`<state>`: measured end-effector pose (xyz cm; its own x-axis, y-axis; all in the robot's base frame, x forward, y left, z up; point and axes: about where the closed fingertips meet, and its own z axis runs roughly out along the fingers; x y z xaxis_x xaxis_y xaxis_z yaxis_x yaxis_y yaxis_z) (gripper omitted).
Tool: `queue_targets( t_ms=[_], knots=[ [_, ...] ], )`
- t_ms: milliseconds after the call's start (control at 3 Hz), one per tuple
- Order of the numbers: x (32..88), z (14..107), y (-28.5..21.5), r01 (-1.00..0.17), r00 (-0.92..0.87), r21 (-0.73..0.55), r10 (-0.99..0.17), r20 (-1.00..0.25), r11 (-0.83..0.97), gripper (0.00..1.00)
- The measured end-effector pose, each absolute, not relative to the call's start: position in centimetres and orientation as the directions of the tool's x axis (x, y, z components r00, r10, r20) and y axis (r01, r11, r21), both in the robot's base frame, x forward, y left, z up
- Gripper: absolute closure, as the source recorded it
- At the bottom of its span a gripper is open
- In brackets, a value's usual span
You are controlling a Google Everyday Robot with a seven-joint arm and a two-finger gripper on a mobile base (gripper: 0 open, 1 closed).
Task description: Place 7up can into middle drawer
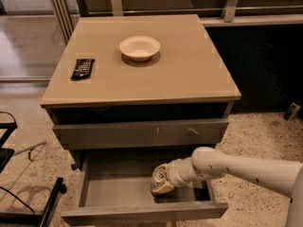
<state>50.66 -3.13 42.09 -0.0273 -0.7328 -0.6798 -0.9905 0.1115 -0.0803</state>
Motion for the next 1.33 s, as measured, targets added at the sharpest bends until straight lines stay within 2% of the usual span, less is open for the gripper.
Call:
queue_targets(
  t_ms=[333, 667, 1000, 1333],
  knots=[
    [50.65, 41.23, -3.01, -0.991, -0.035, -0.073, -0.733, -0.679, 0.114, 1.0],
    [50.65, 41.2, -3.0, -0.991, -0.035, -0.072, -0.733, -0.679, 0.114, 0.87],
    [50.64, 41.2, -3.0, -0.991, -0.035, -0.072, -0.733, -0.679, 0.114, 0.56],
    [50.64, 41.19, -3.0, -0.991, -0.035, -0.072, -0.733, -0.679, 0.114, 0.33]
  ],
)
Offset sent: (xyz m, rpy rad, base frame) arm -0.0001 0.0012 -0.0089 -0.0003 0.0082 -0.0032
